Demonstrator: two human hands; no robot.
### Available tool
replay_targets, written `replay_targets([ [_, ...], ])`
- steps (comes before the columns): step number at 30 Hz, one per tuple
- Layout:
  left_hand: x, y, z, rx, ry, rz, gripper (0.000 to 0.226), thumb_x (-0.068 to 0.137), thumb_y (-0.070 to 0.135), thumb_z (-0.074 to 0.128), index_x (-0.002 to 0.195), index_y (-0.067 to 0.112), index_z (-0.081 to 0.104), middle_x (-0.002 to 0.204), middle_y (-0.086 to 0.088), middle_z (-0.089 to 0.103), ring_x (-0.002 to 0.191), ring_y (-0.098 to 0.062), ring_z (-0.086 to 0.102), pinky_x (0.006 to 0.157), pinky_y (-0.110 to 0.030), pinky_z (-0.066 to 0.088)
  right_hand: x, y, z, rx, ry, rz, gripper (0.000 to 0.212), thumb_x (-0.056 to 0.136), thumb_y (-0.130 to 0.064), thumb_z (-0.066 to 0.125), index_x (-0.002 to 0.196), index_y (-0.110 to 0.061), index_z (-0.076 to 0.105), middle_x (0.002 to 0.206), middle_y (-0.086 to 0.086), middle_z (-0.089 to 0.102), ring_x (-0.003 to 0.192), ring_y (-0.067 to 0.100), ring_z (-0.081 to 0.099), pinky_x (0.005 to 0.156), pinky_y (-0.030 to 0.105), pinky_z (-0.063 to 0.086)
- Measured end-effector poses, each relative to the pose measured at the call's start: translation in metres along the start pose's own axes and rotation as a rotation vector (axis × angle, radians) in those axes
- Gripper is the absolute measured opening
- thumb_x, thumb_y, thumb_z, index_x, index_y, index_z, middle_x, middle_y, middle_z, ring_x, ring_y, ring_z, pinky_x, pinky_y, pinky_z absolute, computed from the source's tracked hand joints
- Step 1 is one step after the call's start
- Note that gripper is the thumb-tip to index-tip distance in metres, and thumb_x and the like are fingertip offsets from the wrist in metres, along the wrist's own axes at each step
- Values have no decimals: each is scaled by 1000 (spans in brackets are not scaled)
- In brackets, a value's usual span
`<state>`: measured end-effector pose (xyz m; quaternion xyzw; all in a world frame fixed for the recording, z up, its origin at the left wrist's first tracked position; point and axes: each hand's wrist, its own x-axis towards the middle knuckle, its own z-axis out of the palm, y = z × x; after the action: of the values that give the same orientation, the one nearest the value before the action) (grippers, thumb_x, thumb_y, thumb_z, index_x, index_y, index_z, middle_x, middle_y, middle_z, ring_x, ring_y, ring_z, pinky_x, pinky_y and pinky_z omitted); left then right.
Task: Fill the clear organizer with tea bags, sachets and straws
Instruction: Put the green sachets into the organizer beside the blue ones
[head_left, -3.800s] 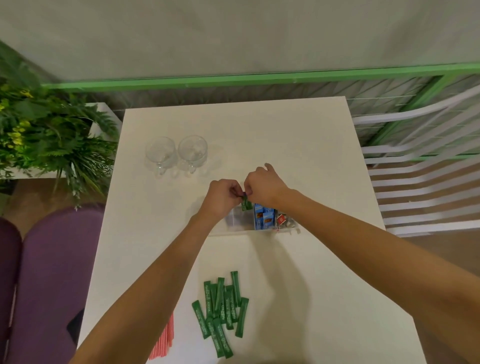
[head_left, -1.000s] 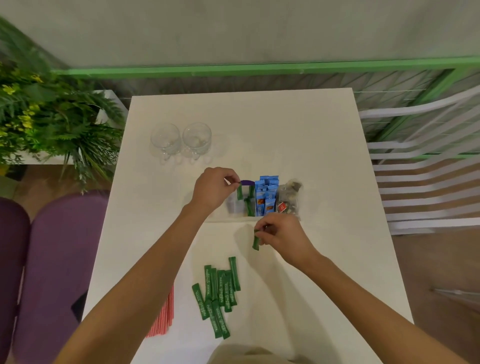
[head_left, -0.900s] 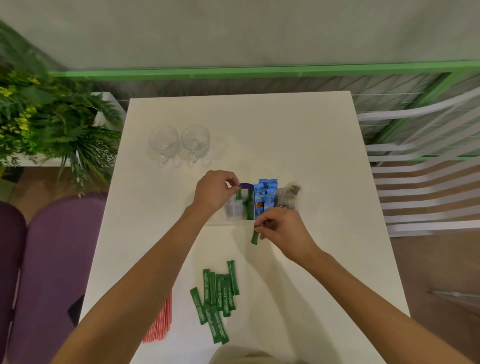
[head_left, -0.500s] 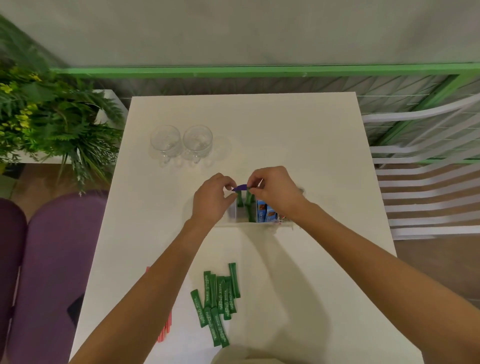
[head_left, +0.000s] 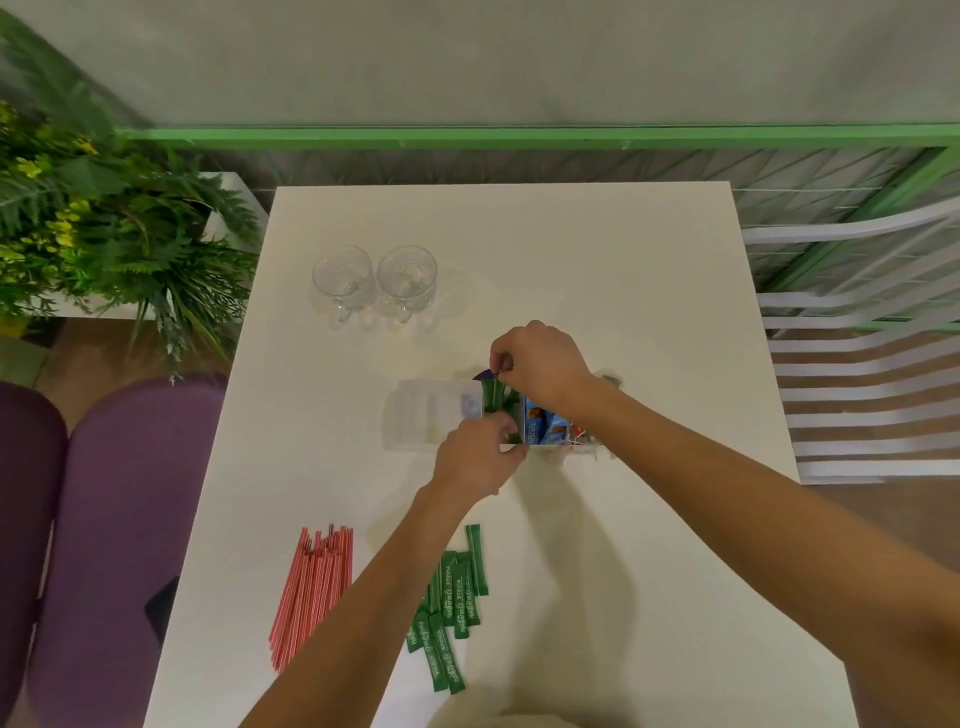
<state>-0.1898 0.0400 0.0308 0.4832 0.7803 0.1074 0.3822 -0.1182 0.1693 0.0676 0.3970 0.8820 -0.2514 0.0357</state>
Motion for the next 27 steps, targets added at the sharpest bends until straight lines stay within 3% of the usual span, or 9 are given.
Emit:
replay_targets([
  [4,2,3,-2,14,-95,-29,38,91,46,55,125,28,56,118,1,69,49,-17,65,67,-29,56,2,1,2,-55,-24,0,24,78,-8,59,85,-27,72,90,0,68,83,23,63,62,26,37],
  [7,5,4,-3,-128,-190,-118,51,91,43,57,137,23,48,134,3,59,54,-17,65,57,-26,54,4,0,4,-78,-30,-14,24,78,-8,59,85,-27,72,91,1,67,82,24,63,62,27,38],
  [9,7,4,-3,-221,-202,-143,50,91,37,59,137,20,49,129,2,61,50,-15,61,51,-24,51,3,0,5,-100,-33,-29,24,78,-8,59,85,-26,72,91,2,67,81,25,63,61,28,39],
  [12,6,6,-2,-358,-170,-163,43,90,30,62,131,16,56,100,0,67,49,-16,55,49,-24,49,2,1,6,-113,-32,-46,21,80,-9,59,87,-24,71,93,3,67,81,25,63,61,28,40],
  [16,7,8,-8,-506,-114,-197,38,87,24,64,125,17,62,108,-2,68,49,-15,54,53,-25,51,2,5,-3,-62,14,-40,15,83,-13,61,88,-22,70,95,2,68,83,24,62,64,29,45],
  [22,16,16,-21,-526,-30,-128,37,88,20,64,123,17,58,107,1,67,50,-17,57,50,-26,48,-9,12,-25,93,146,-3,13,86,-15,61,90,-19,73,93,-4,72,83,15,60,69,28,48],
  [27,19,23,-29,-601,49,-105,24,87,14,65,108,24,58,104,1,66,52,-13,59,39,-18,44,-28,17,-35,225,205,40,12,86,-17,61,87,-20,72,91,-7,72,72,11,59,70,32,53],
])
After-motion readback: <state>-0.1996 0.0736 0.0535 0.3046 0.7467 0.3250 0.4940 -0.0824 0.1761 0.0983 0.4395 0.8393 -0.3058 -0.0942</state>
